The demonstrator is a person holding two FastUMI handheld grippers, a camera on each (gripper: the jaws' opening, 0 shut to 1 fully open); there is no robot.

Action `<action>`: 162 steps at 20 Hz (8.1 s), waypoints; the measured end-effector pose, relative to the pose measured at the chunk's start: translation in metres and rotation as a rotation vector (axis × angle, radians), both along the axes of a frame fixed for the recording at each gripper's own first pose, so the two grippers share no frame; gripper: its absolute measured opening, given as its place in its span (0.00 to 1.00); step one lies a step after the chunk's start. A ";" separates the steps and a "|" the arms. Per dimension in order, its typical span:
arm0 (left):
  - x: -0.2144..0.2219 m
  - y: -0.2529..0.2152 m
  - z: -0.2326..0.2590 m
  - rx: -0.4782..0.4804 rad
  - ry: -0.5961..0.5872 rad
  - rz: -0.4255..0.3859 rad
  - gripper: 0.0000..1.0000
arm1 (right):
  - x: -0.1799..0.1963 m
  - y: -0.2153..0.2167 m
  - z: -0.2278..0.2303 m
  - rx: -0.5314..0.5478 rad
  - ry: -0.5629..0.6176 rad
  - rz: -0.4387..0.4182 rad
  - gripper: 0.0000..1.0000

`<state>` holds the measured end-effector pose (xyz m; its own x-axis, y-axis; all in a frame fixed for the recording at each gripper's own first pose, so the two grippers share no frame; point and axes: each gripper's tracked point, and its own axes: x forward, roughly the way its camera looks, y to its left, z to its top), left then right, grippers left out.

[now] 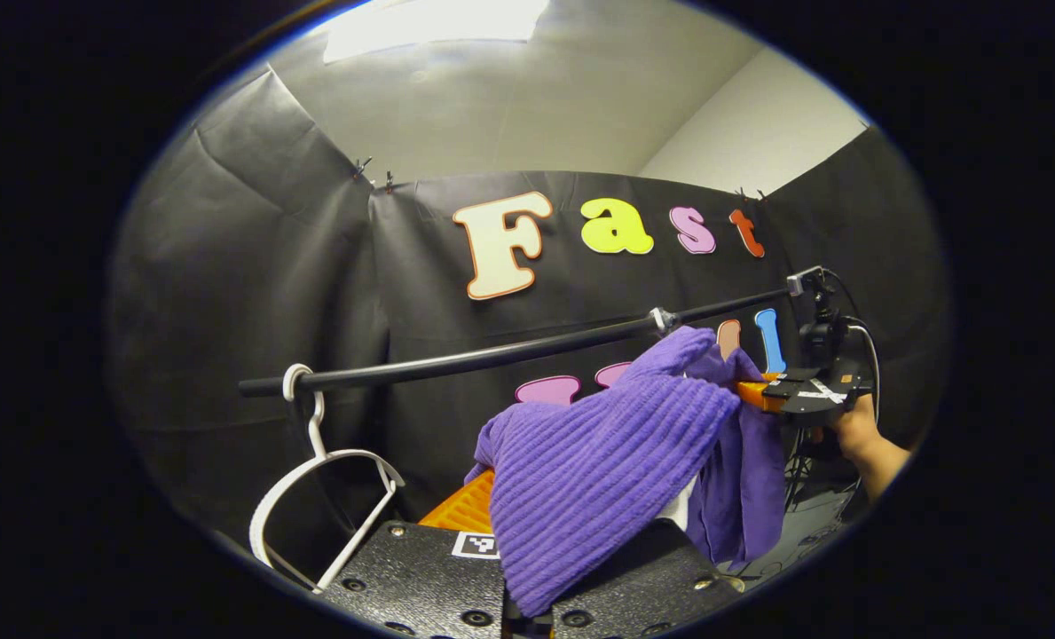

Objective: Grasp the clothes on the hanger with both hands and then place them into the laundry hamper below.

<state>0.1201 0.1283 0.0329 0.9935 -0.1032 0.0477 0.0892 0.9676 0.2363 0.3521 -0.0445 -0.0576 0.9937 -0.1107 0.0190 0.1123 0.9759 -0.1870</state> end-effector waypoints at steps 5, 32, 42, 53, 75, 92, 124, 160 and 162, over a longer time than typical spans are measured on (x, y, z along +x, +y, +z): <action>0.027 0.004 -0.023 -0.022 0.040 0.007 0.05 | 0.025 -0.011 -0.013 -0.044 0.018 -0.027 0.02; 0.009 0.030 -0.202 -0.135 0.141 0.120 0.05 | -0.076 0.027 -0.185 0.148 0.197 0.036 0.07; -0.024 -0.033 -0.172 -0.166 0.073 0.007 0.05 | -0.155 0.039 -0.148 0.145 0.152 0.041 0.02; -0.020 -0.104 -0.181 -0.168 0.091 -0.082 0.05 | -0.199 0.048 -0.137 0.149 0.121 0.046 0.02; 0.032 -0.178 -0.203 -0.167 0.032 -0.095 0.05 | -0.177 0.046 -0.136 0.193 0.037 0.003 0.03; 0.062 -0.136 -0.389 -0.176 0.303 -0.006 0.05 | -0.150 0.034 -0.341 0.165 0.367 -0.045 0.04; 0.031 -0.103 -0.540 -0.189 0.696 0.203 0.97 | -0.191 0.003 -0.470 0.197 0.632 -0.162 0.88; -0.032 -0.092 -0.181 -0.256 0.089 0.050 0.95 | -0.239 0.073 -0.122 0.120 0.131 -0.043 0.91; -0.040 -0.092 -0.168 -0.235 0.063 0.049 0.92 | -0.251 0.073 -0.113 0.121 0.114 -0.032 0.82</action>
